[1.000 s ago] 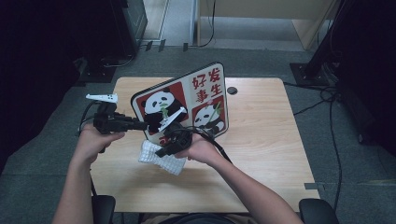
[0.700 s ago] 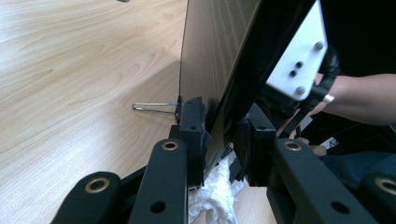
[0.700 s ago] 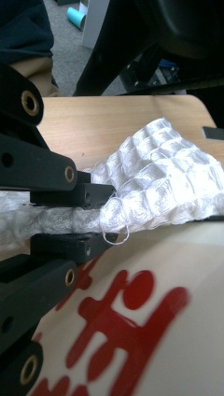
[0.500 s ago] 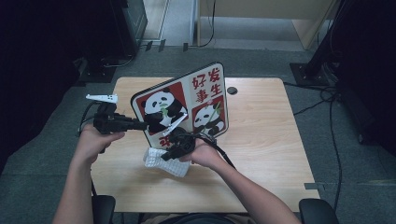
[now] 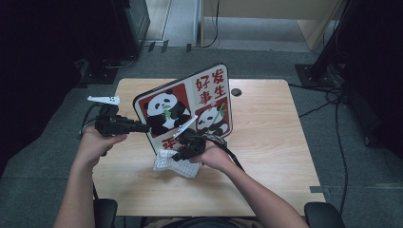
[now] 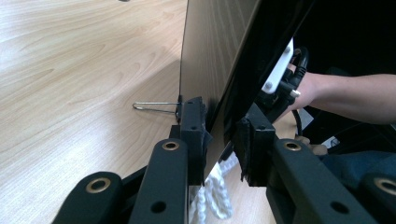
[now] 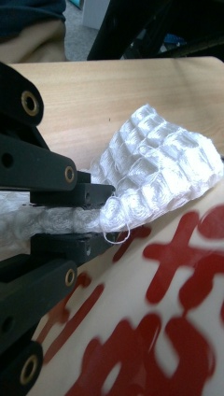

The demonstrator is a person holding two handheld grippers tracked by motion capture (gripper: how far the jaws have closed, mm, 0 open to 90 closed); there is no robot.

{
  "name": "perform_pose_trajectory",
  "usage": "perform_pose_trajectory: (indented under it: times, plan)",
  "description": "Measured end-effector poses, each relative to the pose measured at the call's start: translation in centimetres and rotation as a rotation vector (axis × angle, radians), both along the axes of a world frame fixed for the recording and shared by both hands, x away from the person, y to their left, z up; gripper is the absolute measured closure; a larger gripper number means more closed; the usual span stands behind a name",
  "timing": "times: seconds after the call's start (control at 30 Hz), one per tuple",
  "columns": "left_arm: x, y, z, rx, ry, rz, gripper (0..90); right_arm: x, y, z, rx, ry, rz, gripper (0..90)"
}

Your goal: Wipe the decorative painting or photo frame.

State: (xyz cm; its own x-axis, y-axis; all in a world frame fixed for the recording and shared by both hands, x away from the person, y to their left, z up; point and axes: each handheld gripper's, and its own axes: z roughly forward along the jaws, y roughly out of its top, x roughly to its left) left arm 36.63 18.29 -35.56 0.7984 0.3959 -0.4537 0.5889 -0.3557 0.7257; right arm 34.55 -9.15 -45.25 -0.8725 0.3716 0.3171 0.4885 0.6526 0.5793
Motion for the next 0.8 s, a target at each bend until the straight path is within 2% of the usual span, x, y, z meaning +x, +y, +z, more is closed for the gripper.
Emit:
perform_pose_trajectory:
  times: [0.13, 0.37, 0.57, 0.73, 0.8]
  plan:
    - [0.0, 0.0, 0.0, -0.001, 0.001, 0.0, 74.6, 0.3, -0.7, 0.2, -0.004, -0.008, -0.017, 80.5]
    - [0.0, 0.0, -0.1, -0.004, 0.003, -0.001, 74.3, 0.3, -1.6, 1.8, 0.018, -0.022, -0.028, 80.5]
    - [0.0, 0.0, 0.0, -0.004, 0.003, -0.001, 74.2, 0.4, -2.2, 4.0, 0.059, -0.03, -0.007, 80.6]
    - [0.0, 0.0, 0.0, -0.004, 0.002, -0.002, 74.2, 0.4, -2.5, 6.3, 0.074, -0.032, 0.011, 80.6]
    - [0.0, 0.0, -0.1, -0.004, 0.002, -0.001, 74.3, 0.5, -2.8, 7.3, 0.081, -0.045, 0.013, 80.6]
